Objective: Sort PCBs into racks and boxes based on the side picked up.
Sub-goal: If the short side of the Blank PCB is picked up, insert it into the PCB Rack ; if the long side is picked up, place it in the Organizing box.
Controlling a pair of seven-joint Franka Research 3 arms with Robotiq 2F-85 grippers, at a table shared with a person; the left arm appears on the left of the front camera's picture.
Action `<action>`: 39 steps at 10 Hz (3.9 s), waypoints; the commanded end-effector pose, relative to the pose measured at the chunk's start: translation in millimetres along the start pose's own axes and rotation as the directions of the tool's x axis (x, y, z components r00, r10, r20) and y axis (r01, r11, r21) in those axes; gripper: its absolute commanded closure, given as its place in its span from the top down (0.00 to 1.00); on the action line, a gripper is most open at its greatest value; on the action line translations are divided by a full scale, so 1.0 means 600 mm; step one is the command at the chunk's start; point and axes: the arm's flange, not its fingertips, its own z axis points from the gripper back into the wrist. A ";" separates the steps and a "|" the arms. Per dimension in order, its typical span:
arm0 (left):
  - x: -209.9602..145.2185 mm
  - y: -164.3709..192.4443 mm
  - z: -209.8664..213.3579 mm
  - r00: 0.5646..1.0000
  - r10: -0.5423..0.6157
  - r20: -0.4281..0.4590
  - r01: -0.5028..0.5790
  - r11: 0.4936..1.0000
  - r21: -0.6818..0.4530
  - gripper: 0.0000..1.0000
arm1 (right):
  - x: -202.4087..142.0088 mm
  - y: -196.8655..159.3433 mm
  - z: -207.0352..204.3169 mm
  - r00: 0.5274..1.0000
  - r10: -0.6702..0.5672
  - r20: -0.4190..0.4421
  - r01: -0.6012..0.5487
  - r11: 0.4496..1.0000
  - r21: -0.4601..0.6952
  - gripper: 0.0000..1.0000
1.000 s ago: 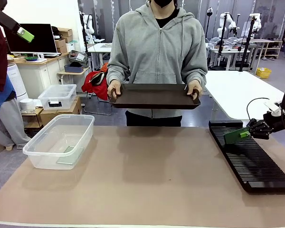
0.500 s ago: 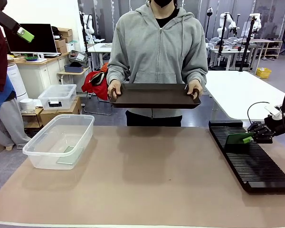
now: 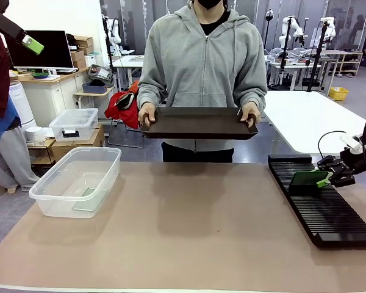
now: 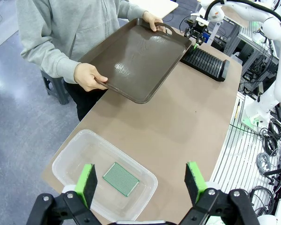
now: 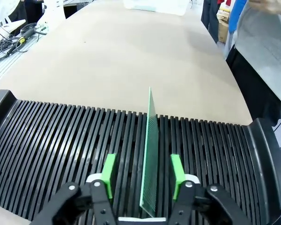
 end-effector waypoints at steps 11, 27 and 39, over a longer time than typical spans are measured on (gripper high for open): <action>-0.002 0.000 -0.001 1.000 0.004 0.005 -0.004 1.000 0.005 1.00 | 0.079 0.005 0.055 0.996 0.070 -0.049 -0.073 0.995 -0.070 1.00; -0.002 0.000 -0.001 1.000 0.004 0.005 -0.004 1.000 0.005 1.00 | 0.270 0.089 0.111 0.967 0.113 -0.226 -0.127 0.991 -0.051 1.00; -0.002 0.000 -0.001 1.000 0.004 0.005 -0.004 1.000 0.005 1.00 | 0.512 0.195 0.256 0.966 -0.123 -0.225 0.061 0.962 -0.264 1.00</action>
